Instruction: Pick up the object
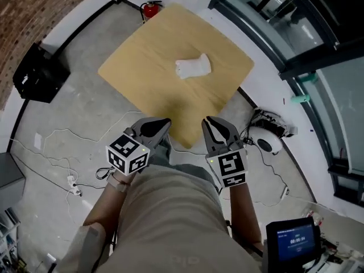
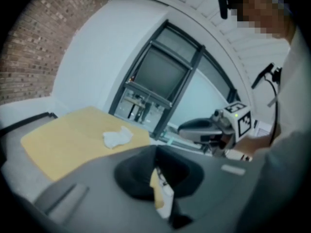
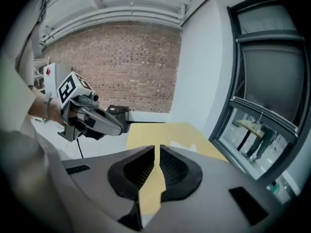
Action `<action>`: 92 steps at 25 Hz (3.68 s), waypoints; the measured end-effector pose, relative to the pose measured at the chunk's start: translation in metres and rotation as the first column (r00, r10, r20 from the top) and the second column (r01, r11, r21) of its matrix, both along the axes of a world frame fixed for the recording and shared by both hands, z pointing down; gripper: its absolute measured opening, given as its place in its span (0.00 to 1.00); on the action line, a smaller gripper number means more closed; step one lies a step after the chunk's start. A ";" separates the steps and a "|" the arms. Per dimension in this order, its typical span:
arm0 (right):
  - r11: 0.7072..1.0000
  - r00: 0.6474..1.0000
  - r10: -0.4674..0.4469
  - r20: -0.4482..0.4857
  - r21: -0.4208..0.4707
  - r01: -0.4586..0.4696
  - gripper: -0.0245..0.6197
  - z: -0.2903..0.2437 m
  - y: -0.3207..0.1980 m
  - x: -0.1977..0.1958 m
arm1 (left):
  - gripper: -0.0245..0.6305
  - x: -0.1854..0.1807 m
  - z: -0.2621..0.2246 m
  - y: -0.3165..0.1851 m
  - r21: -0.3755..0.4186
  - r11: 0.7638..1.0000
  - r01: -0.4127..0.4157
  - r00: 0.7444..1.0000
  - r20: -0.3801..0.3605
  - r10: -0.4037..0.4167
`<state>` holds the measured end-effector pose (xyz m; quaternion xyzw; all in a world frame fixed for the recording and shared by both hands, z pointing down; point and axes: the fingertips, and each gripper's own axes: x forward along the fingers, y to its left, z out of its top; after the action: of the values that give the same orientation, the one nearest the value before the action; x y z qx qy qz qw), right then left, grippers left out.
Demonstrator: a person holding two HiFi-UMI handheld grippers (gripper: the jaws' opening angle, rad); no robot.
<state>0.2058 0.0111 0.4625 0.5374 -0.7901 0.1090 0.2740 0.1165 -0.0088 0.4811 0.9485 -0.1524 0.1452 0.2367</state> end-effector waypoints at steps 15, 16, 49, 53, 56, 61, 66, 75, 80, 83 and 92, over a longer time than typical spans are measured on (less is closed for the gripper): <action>0.539 0.579 -0.807 -0.117 -0.544 0.643 0.33 0.070 -0.173 0.041 | 0.08 0.130 0.080 -0.073 -0.307 0.935 0.176 0.984 0.083 -0.158; 0.472 0.532 -0.843 -0.079 -0.583 0.661 0.33 0.086 -0.187 0.045 | 0.09 0.137 0.093 -0.082 -0.331 0.917 0.223 0.974 0.099 -0.201; -0.438 0.053 -0.819 0.571 -0.682 0.586 0.54 0.182 -0.100 0.010 | 0.24 0.139 0.155 -0.079 -0.409 0.883 0.230 0.965 -0.022 -0.262; -0.344 0.034 -0.852 0.523 -0.607 0.716 0.54 0.165 -0.089 -0.017 | 0.24 0.117 0.146 -0.062 -0.315 0.932 0.178 0.983 0.015 -0.182; -0.245 0.013 -0.894 0.447 -0.514 0.822 0.54 0.137 -0.088 -0.060 | 0.24 0.077 0.121 -0.058 -0.238 0.954 0.181 0.983 0.054 -0.173; -0.041 0.034 -0.976 0.216 -0.331 0.943 0.54 0.069 -0.106 -0.127 | 0.24 0.006 0.069 -0.075 -0.011 0.996 0.094 0.959 0.270 -0.087; 0.217 0.220 -0.976 0.012 -0.122 0.969 0.54 -0.005 -0.127 -0.171 | 0.24 -0.048 0.009 -0.092 0.191 0.974 -0.121 0.873 0.487 0.013; 0.464 0.465 -0.879 0.106 -0.033 0.885 0.48 -0.154 -0.148 -0.164 | 0.25 -0.052 -0.136 -0.107 0.028 0.806 -0.591 0.621 0.654 0.432; 0.542 0.529 -0.822 0.209 0.007 0.840 0.48 -0.194 -0.158 -0.130 | 0.25 -0.022 -0.176 -0.113 -0.088 0.749 -0.657 0.522 0.664 0.536; 0.584 0.564 -0.795 0.224 0.027 0.811 0.47 -0.192 -0.150 -0.111 | 0.25 -0.005 -0.174 -0.104 -0.110 0.717 -0.688 0.459 0.699 0.548; 0.620 0.590 -0.773 0.235 0.078 0.781 0.47 -0.199 -0.157 -0.090 | 0.25 0.010 -0.180 -0.111 -0.151 0.684 -0.714 0.374 0.743 0.555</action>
<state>0.1154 -0.1461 0.2640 0.1166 -0.9705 0.0573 0.2029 0.1267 -0.1197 0.3014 0.8037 0.1299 0.5805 -0.0162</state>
